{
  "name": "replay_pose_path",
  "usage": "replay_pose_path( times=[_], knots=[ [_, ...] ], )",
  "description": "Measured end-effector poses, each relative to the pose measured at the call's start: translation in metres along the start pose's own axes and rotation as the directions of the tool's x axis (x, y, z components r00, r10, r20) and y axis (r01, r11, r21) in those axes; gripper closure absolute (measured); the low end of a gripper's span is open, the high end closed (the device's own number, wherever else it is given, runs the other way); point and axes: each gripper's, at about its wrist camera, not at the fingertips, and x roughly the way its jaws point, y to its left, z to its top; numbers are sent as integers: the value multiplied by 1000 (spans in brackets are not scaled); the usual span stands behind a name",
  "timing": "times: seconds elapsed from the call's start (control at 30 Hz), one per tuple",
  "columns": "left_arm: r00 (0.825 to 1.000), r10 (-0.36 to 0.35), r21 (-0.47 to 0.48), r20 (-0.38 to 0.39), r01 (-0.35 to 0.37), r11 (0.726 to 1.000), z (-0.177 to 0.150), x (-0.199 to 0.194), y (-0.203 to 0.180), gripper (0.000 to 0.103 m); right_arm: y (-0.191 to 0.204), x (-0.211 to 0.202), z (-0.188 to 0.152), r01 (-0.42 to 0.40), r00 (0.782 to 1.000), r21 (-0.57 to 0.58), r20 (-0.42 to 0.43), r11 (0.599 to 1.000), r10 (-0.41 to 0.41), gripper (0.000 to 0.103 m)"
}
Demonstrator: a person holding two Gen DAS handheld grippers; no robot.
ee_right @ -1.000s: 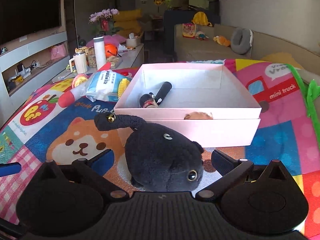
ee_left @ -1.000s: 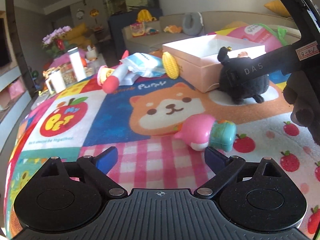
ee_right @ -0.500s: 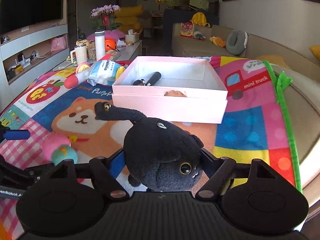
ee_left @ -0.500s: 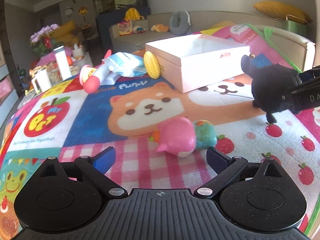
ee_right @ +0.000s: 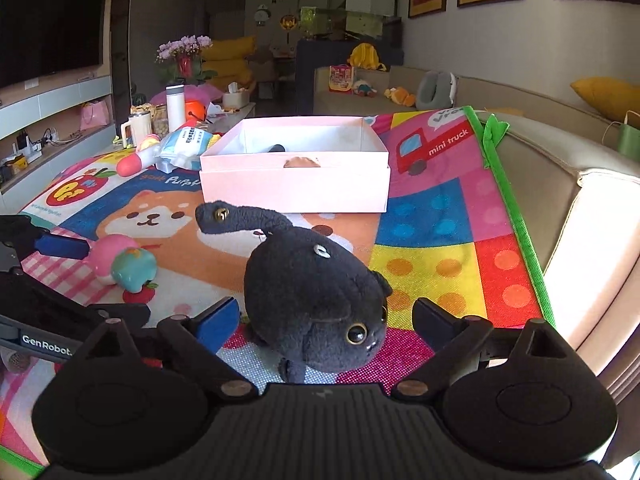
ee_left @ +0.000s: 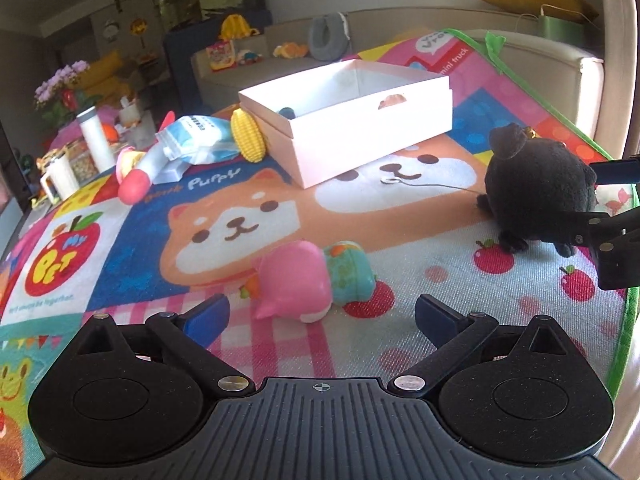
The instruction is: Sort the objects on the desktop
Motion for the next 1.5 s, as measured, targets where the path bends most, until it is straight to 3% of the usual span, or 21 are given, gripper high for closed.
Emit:
replay_pose_path(
  times=[0.27, 0.4, 0.6, 0.77, 0.97, 1.07, 1.13, 1.23, 1.4, 1.5],
  knots=[
    [1000, -14, -112, -21, 12, 994, -10, -5, 28, 0, -7, 1, -18, -7, 1000, 86, -26, 996, 9, 0],
    [988, -156, -156, 10, 155, 975, -1, -2, 26, 0, -6, 5, -28, -11, 999, 121, -42, 993, 16, 0],
    [972, -233, -155, 37, 236, 959, 19, 13, 7, 0, 4, 3, -34, 6, 1000, 91, -31, 996, -3, 0],
    [941, -314, -126, 128, 329, 936, 59, 18, -5, 0, 4, 2, -38, 11, 1000, 102, -8, 995, -10, 0],
    [892, -427, -95, 151, 443, 891, 76, 20, -23, 0, 6, -1, -41, 8, 1000, 102, 0, 995, -9, 0],
    [909, -395, -56, 135, 405, 913, 65, 10, -28, 0, 3, -1, -41, -12, 1000, 84, 0, 996, 12, 0],
    [940, -331, -42, 80, 335, 941, 55, 9, -28, 0, 3, -1, -41, -16, 1000, 77, -3, 997, 16, 0],
    [968, -251, -33, 11, 251, 967, 41, 13, -23, 0, 4, -1, -39, -13, 1000, 78, -16, 997, 14, 0],
    [983, -182, -39, 0, 181, 983, 32, 22, -14, 0, 4, 0, -36, -6, 999, 81, -34, 997, 9, 0],
    [978, -209, -38, -16, 208, 977, 35, 31, -18, 0, 5, -1, -38, -4, 1000, 92, -24, 996, 6, 0]
  ],
)
